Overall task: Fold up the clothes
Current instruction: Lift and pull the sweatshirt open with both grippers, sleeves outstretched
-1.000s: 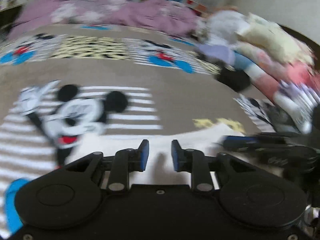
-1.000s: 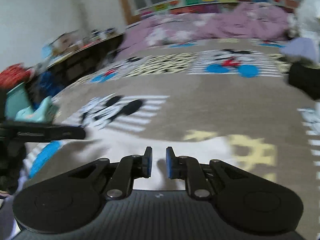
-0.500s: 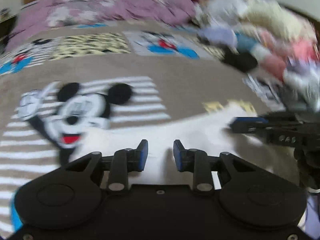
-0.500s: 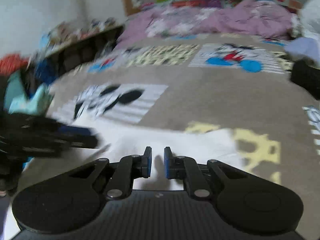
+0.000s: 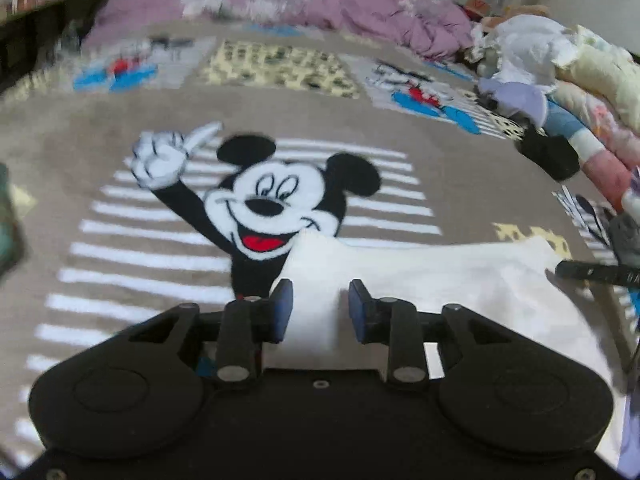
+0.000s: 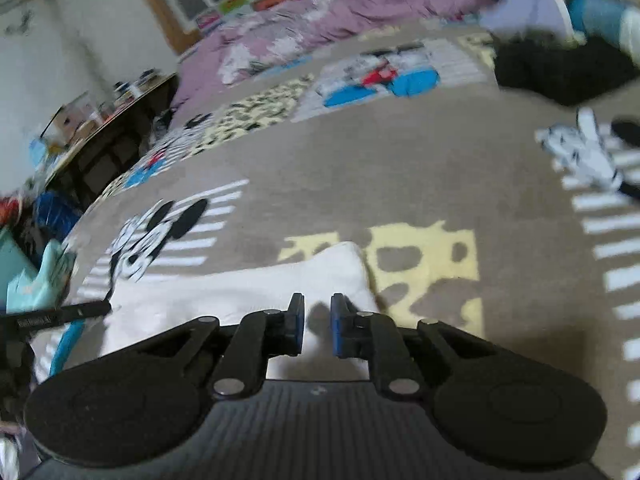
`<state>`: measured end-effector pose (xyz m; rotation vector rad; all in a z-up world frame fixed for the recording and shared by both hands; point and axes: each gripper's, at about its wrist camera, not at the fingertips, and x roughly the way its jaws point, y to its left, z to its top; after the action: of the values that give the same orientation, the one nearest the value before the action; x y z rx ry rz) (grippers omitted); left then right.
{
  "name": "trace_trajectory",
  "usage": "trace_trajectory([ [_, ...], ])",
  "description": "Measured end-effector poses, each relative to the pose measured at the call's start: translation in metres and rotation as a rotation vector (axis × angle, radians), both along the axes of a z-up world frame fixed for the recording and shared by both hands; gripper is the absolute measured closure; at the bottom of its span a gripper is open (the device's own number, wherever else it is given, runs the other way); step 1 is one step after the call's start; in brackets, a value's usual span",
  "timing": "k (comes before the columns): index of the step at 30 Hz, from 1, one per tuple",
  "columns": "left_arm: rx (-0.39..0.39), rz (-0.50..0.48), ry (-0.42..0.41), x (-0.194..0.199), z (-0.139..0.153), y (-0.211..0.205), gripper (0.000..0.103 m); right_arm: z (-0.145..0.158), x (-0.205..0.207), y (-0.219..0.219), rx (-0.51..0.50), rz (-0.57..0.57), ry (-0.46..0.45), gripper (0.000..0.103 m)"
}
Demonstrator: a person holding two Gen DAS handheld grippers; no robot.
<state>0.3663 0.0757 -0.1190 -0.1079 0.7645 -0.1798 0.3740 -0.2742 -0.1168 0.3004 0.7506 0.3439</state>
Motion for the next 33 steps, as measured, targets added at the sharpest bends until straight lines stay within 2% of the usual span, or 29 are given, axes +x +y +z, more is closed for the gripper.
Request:
trace_trajectory([
  [8, -0.026, -0.044, -0.023, -0.11, 0.008, -0.031, 0.073, 0.043, -0.111, 0.013, -0.035, 0.122, -0.142, 0.085],
  [15, -0.032, -0.078, -0.026, -0.206, 0.003, -0.069, 0.07, 0.056, -0.221, 0.054, -0.128, 0.293, -0.264, 0.084],
  [20, 0.097, -0.104, -0.088, -0.259, -0.008, -0.09, 0.07, 0.037, -0.278, 0.084, -0.24, 0.372, -0.287, 0.084],
  [24, 0.133, -0.126, -0.063, -0.284, -0.036, -0.101, 0.07, 0.007, -0.305, 0.099, -0.331, 0.4, -0.256, 0.084],
  [25, 0.18, -0.153, -0.063, -0.293, -0.047, -0.109, 0.067, 0.0, -0.312, 0.101, -0.358, 0.402, -0.242, 0.083],
  [27, 0.273, -0.183, -0.124, -0.308, -0.053, -0.12, 0.067, -0.011, -0.328, 0.103, -0.418, 0.403, -0.225, 0.081],
  [28, 0.286, -0.19, -0.133, -0.312, -0.05, -0.123, 0.066, -0.01, -0.334, 0.103, -0.432, 0.402, -0.233, 0.081],
  [31, 0.245, -0.163, -0.189, -0.317, -0.043, -0.119, 0.066, 0.0, -0.345, 0.1, -0.425, 0.38, -0.247, 0.081],
  [33, 0.241, -0.143, -0.218, -0.317, -0.042, -0.117, 0.066, 0.006, -0.349, 0.099, -0.404, 0.358, -0.299, 0.082],
])
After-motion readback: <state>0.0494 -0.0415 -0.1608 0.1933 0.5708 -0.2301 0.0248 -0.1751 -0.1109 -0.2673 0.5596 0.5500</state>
